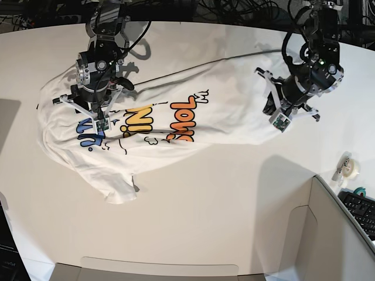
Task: Layout the t-shirt on the table in an organized manner, then fold the t-shirt properly
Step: 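Slide the right gripper along the shirt toward its collar and regrasp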
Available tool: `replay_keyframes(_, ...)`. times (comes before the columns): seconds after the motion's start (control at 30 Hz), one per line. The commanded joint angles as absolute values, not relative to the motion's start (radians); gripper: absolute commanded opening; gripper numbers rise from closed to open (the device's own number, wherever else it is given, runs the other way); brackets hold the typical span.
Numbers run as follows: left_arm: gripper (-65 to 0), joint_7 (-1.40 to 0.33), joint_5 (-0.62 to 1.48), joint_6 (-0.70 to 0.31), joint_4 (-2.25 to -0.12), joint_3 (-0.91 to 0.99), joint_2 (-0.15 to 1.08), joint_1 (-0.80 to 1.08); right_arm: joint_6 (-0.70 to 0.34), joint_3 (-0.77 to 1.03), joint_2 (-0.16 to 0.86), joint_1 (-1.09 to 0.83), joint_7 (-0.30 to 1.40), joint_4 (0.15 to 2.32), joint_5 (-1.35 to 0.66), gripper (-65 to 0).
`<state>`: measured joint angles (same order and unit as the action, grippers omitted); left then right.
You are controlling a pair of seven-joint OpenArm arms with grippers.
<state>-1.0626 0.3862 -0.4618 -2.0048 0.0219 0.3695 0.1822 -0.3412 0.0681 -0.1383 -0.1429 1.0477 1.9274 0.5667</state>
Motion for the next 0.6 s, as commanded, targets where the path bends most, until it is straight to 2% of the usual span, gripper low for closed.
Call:
replay_keyframes(0.0,-65.0,-1.049,0.386,-0.455,-1.989,0.028,0.375,0.159,-0.337,0.065,-0.142,-0.142,1.040,1.939,0.573,-53.1)
replay_keyframes(0.3,-65.0,-1.044,0.386,-0.455,-1.684,0.028,0.371,0.093,-0.338,-0.033,-0.102,-0.271,1.040,1.945,0.573,-53.1)
replay_keyframes(0.57,-65.0,-1.040,0.386,-0.455,-1.650,0.028,0.389,0.093,-0.338,-0.148,0.008,-0.401,1.043,1.946,0.573,-53.1)
